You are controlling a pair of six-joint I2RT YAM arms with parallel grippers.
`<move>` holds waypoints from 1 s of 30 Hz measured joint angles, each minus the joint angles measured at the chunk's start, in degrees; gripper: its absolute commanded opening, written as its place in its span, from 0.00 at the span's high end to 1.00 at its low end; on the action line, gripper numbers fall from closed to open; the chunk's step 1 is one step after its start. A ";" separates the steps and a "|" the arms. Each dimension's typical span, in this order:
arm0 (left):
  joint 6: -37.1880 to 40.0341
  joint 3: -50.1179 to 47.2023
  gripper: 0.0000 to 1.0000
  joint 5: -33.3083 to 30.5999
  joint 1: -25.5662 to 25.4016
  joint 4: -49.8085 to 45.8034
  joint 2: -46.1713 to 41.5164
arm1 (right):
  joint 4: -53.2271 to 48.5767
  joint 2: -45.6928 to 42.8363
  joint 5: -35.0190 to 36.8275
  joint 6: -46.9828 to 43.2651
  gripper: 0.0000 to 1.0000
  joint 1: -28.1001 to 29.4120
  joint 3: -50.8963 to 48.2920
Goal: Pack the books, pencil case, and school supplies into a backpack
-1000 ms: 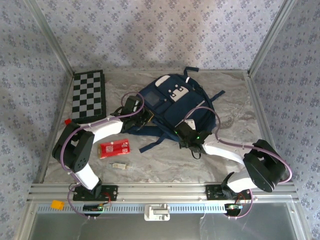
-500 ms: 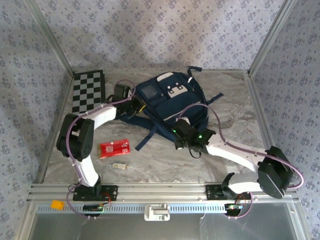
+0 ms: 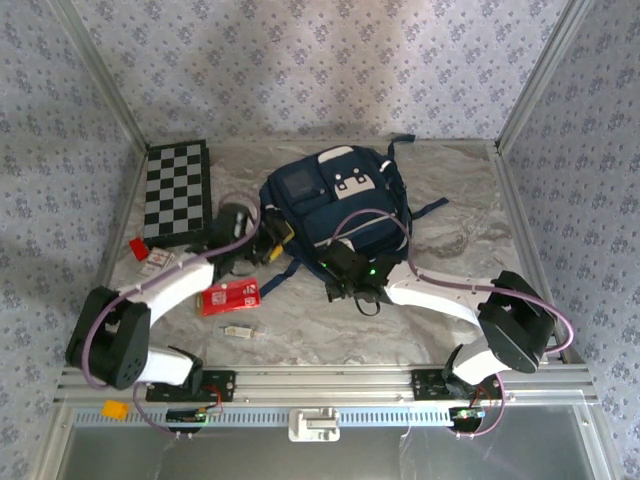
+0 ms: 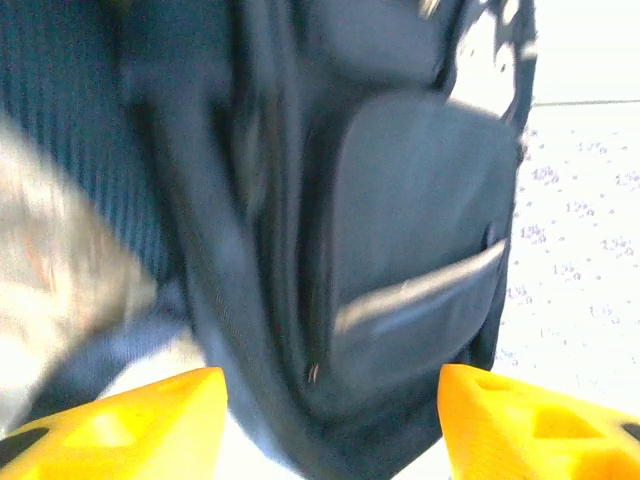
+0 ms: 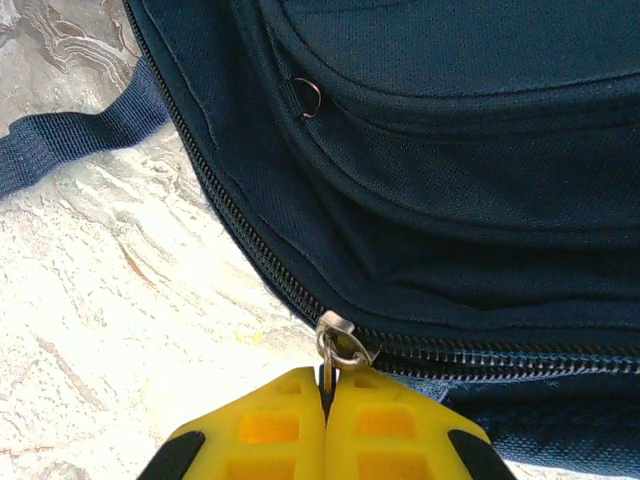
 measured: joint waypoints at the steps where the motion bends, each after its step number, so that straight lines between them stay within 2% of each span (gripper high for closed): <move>1: -1.84 -1.44 0.42 -0.50 -2.25 0.13 -0.07 | -0.02 0.00 0.39 0.04 1.00 0.20 0.00; 7: -10.27 -2.12 0.45 -4.79 -9.60 3.56 2.80 | -0.55 0.00 2.34 1.40 1.00 1.18 0.00; 14: -18.29 -2.71 0.54 -6.60 -12.98 11.43 9.68 | -1.33 -0.02 5.01 2.60 1.00 2.78 0.00; 24: -20.59 -1.14 0.94 -8.22 -13.73 12.76 12.85 | -1.46 0.44 6.58 3.54 1.00 2.93 -0.04; 25: -20.44 -1.11 0.98 -8.41 -13.73 12.61 12.85 | -1.49 0.81 6.71 3.67 0.98 2.93 -0.04; 30: -19.61 -1.03 1.00 -8.85 -13.79 11.91 12.81 | -1.75 4.24 6.93 3.67 0.89 2.38 1.77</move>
